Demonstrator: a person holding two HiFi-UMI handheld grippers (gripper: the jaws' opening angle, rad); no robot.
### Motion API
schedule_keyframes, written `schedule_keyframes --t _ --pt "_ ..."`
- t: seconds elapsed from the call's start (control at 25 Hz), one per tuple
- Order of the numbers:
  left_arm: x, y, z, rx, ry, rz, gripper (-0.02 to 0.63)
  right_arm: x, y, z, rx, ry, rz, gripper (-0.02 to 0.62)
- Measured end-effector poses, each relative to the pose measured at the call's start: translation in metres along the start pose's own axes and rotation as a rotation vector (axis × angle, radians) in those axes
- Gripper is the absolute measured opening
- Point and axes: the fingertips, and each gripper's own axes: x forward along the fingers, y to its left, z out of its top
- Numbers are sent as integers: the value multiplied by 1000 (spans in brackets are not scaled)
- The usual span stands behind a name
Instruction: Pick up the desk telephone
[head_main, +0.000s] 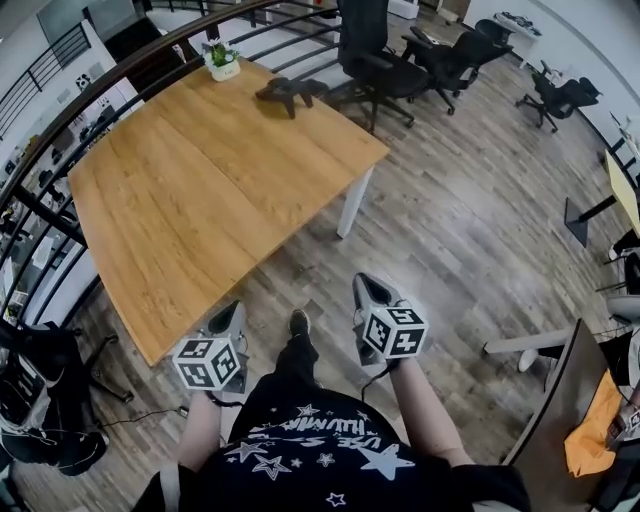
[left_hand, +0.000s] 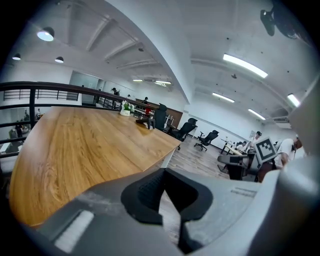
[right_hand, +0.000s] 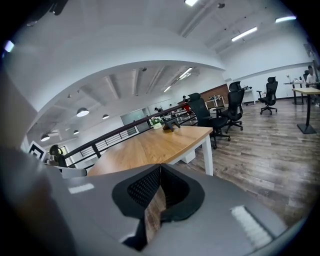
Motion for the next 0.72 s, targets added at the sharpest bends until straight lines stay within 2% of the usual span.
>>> schedule_keyframes --t 0.24,0.44,0.72 --pt "62 15 41 2 -7 -26 2 47 -28 35 15 2 -29 5" --pt "106 26 85 6 -29 -42 2 90 -42 79 10 1 -33 6" --pt "162 55 117 -40 -7 -48 2 151 -52 130 -1 1 -27 6"
